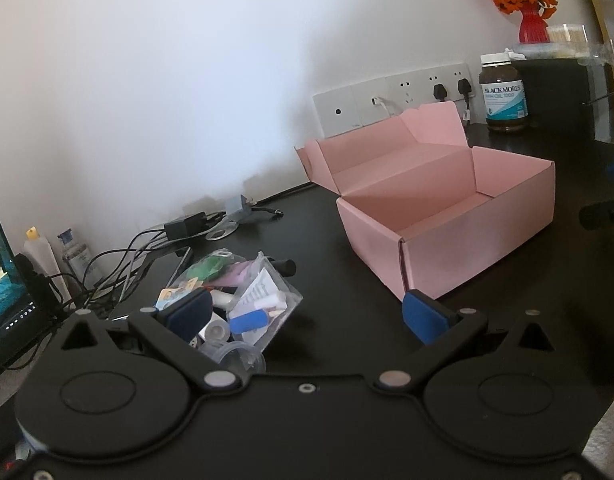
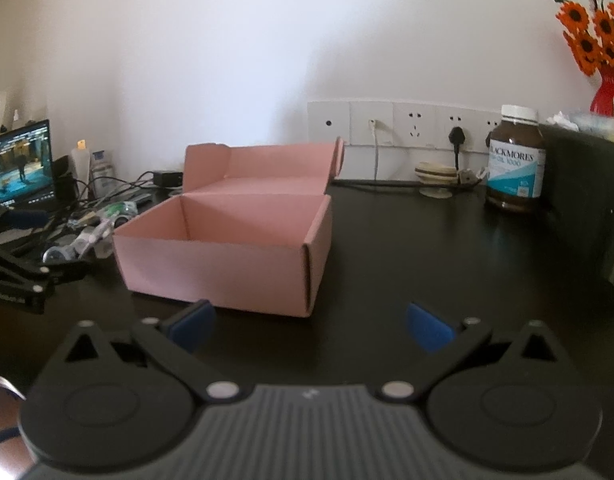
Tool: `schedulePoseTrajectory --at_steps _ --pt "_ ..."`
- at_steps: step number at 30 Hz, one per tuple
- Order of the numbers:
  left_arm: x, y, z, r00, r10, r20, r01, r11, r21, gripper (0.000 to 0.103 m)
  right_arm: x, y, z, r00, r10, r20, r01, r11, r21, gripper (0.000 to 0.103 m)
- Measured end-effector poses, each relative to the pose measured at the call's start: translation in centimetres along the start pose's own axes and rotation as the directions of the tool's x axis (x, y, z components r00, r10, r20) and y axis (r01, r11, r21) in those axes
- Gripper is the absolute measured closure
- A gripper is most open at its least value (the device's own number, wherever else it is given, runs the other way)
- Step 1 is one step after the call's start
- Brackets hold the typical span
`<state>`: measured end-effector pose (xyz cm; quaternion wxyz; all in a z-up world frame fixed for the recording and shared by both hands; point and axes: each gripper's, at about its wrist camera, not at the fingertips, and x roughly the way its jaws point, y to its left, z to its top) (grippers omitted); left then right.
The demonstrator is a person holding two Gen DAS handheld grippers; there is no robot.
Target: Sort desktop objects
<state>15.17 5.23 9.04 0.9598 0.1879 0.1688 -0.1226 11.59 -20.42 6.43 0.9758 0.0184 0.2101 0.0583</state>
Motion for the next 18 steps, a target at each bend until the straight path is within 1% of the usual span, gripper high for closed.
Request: schedulePoseTrajectory --at_steps 6,12,18 --pt "-0.05 0.21 -0.01 1.000 0.018 0.000 -0.018 1.000 -0.017 0.000 0.30 -0.54 -0.33 1.000 -0.010 -0.010 0.011 1.000 0.017 0.001" --pt "0.02 0.11 0.01 1.000 0.020 -0.003 -0.020 1.000 -0.010 0.000 0.54 -0.94 -0.55 1.000 -0.019 -0.013 0.019 0.999 0.028 0.001" --pt "-0.12 0.01 -0.04 0.999 0.039 0.006 -0.039 0.999 -0.008 0.000 0.70 -1.08 -0.71 1.000 -0.023 -0.011 0.023 0.999 0.030 0.001"
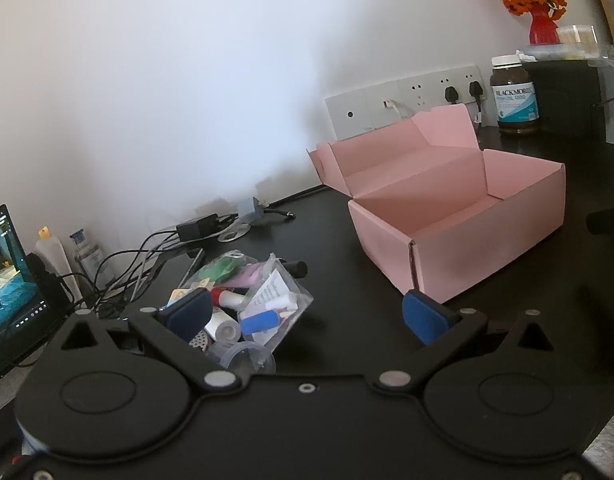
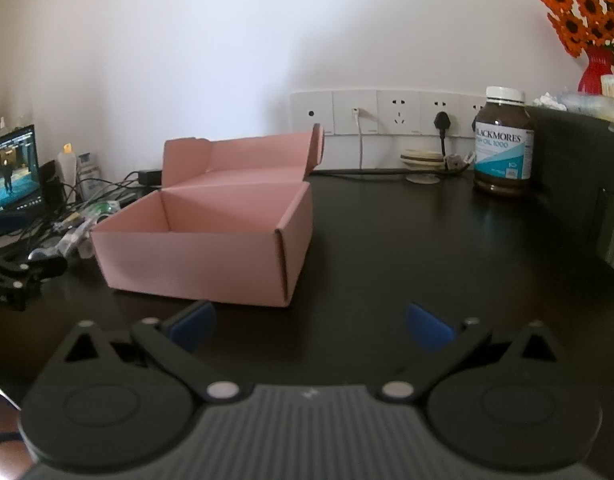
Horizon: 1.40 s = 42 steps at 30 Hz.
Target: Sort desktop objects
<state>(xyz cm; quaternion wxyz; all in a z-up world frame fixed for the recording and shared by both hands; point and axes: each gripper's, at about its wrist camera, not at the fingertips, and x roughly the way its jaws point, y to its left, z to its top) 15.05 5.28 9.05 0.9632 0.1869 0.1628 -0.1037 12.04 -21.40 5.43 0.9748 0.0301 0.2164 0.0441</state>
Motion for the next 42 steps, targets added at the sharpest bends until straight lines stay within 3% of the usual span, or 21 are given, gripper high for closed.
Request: schedulePoseTrajectory --at_steps 42 --pt "0.46 0.81 -0.02 1.000 0.007 -0.025 -0.008 0.998 -0.056 0.000 1.03 -0.49 0.08 1.000 -0.004 -0.007 0.004 1.000 -0.023 0.001"
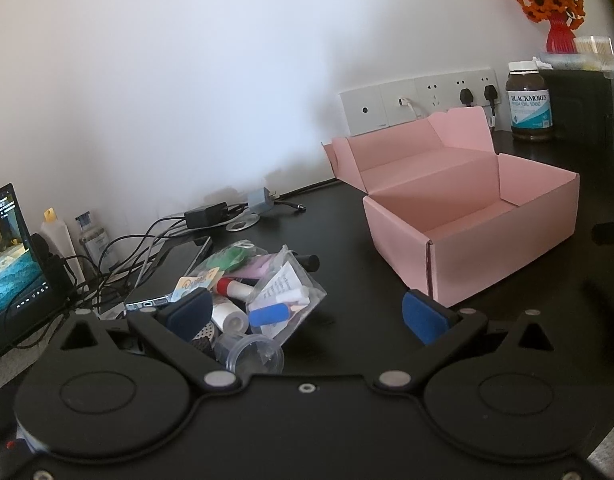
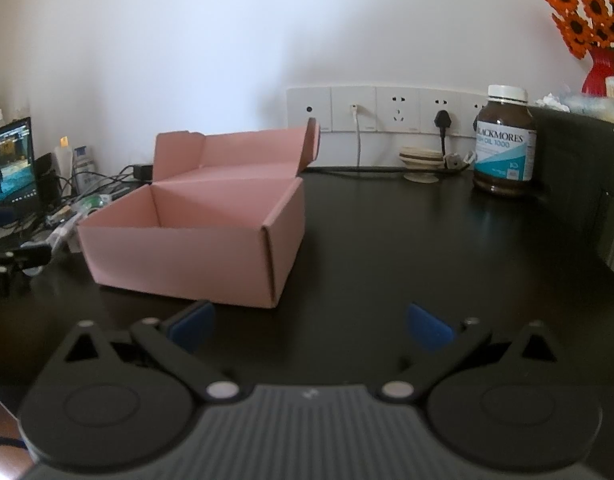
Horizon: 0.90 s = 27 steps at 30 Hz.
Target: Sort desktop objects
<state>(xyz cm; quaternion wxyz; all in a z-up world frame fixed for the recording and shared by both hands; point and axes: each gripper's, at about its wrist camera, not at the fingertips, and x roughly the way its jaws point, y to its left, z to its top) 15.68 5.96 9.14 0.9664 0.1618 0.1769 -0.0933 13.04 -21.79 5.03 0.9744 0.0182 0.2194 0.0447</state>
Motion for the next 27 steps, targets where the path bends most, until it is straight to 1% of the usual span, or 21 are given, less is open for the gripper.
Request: schedulePoseTrajectory --at_steps 14,18,22,27 --pt "-0.2 0.5 0.0 1.000 0.005 0.007 -0.005 0.999 -0.035 0.000 0.2 0.7 0.5 1.000 -0.008 0.004 0.008 0.999 -0.034 0.001" --pt "-0.2 0.6 0.0 1.000 -0.001 0.011 0.001 0.999 -0.044 0.000 -0.4 0.7 1.0 1.000 -0.004 0.020 0.005 0.999 -0.048 0.001" --pt "-0.3 0.6 0.0 1.000 -0.005 0.019 0.005 0.999 -0.041 0.000 -1.7 1.0 2.6 0.998 0.024 0.064 -0.018 0.996 -0.088 0.001" --pt "-0.8 0.8 -0.2 0.999 -0.009 0.046 0.011 0.999 -0.054 0.000 -3.4 2.0 6.1 0.986 0.096 0.133 -0.072 0.982 -0.175 0.001"
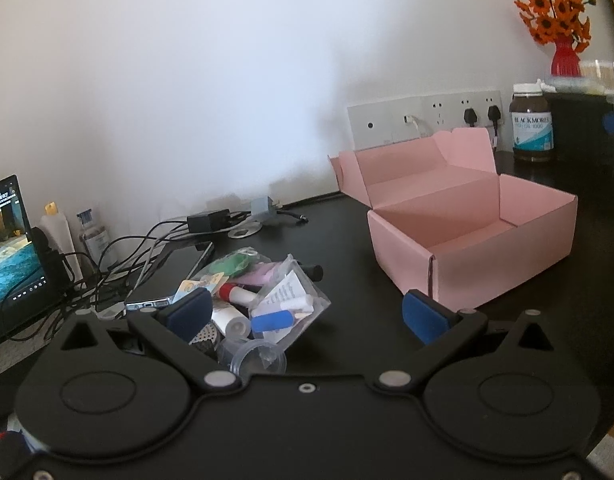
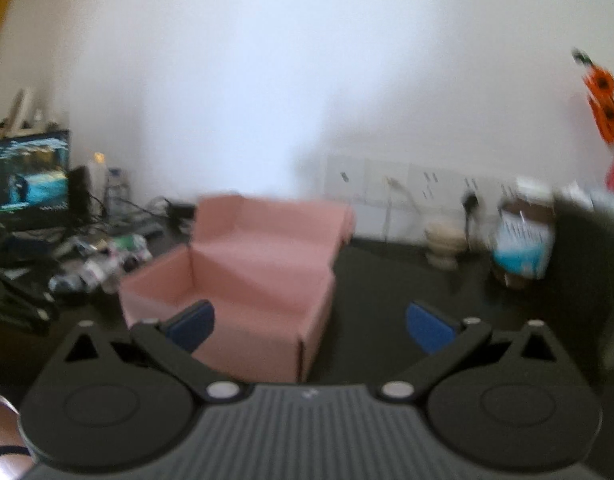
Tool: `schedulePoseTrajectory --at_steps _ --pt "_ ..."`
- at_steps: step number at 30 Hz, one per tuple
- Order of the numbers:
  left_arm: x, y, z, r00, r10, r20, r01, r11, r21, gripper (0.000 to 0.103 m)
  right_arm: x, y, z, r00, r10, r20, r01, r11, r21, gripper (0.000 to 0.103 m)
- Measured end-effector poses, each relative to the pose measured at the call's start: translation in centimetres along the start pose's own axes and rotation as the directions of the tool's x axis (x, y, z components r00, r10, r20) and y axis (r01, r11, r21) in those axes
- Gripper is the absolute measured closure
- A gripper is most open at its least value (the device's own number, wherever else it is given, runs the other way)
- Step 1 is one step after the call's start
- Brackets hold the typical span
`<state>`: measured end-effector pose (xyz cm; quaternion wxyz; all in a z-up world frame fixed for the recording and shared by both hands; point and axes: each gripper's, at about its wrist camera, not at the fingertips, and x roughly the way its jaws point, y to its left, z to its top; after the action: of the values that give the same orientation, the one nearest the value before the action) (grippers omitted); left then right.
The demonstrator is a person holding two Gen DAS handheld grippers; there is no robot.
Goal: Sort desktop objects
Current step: 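Swing the right tool over the items and grasp the green packet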
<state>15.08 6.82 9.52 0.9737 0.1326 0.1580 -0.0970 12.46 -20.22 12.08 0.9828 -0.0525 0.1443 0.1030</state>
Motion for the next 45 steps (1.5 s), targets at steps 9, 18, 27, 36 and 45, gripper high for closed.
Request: schedulePoseTrajectory --at_steps 9,18,27,36,45 --pt "-0.7 0.6 0.0 0.998 0.047 0.042 -0.045 0.997 -0.055 0.000 1.8 3.3 6.6 0.987 0.147 0.064 -0.131 0.969 -0.209 0.001" --pt "-0.4 0.7 0.0 0.999 -0.021 0.025 0.022 0.999 -0.047 0.000 6.1 7.3 8.9 0.955 0.289 -0.064 -0.296 0.926 -0.236 0.007" --pt "-2.1 -0.1 -0.5 0.991 0.035 0.130 -0.033 0.999 -0.019 0.000 11.5 11.3 11.3 0.913 0.390 -0.120 -0.408 0.866 -0.288 0.024" --pt "-1.3 0.5 -0.1 0.991 0.101 0.082 -0.096 0.993 -0.066 0.000 18.9 15.2 10.9 0.865 0.428 -0.263 -0.484 0.850 -0.208 0.027" --pt "-0.3 3.4 0.0 0.984 0.176 0.000 -0.171 0.957 -0.234 0.000 24.1 18.9 11.3 0.815 0.461 -0.351 -0.537 0.828 -0.160 0.027"
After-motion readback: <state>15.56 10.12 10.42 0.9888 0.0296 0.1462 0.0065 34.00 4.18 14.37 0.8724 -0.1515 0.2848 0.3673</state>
